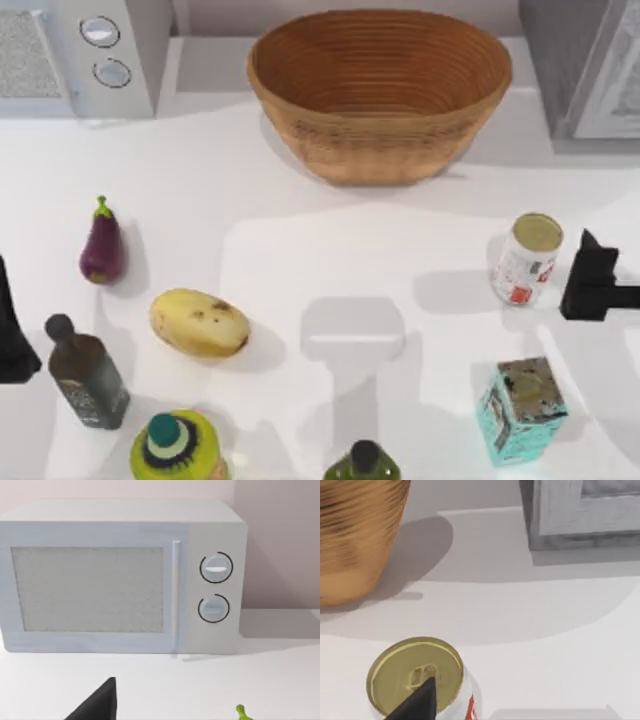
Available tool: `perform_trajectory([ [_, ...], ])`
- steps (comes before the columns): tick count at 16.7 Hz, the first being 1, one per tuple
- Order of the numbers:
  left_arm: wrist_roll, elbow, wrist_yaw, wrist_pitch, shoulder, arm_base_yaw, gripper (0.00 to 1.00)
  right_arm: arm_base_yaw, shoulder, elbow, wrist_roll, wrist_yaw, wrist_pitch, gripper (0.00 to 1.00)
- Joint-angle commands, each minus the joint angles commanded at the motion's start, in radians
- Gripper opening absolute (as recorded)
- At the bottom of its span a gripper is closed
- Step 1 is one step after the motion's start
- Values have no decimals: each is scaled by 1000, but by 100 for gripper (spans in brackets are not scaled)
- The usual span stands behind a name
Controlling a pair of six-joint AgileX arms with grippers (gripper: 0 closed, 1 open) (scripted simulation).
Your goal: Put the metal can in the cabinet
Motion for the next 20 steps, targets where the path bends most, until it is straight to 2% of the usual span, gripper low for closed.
perform_trajectory([
  [5,0,0,0,0,0,0,100,149,363,90,84,131,146,100],
  [9,0,0,0,0,0,0,100,218,527,123,122,191,209,100],
  [20,0,0,0,0,0,0,100,193,571,163,108,178,230,100],
])
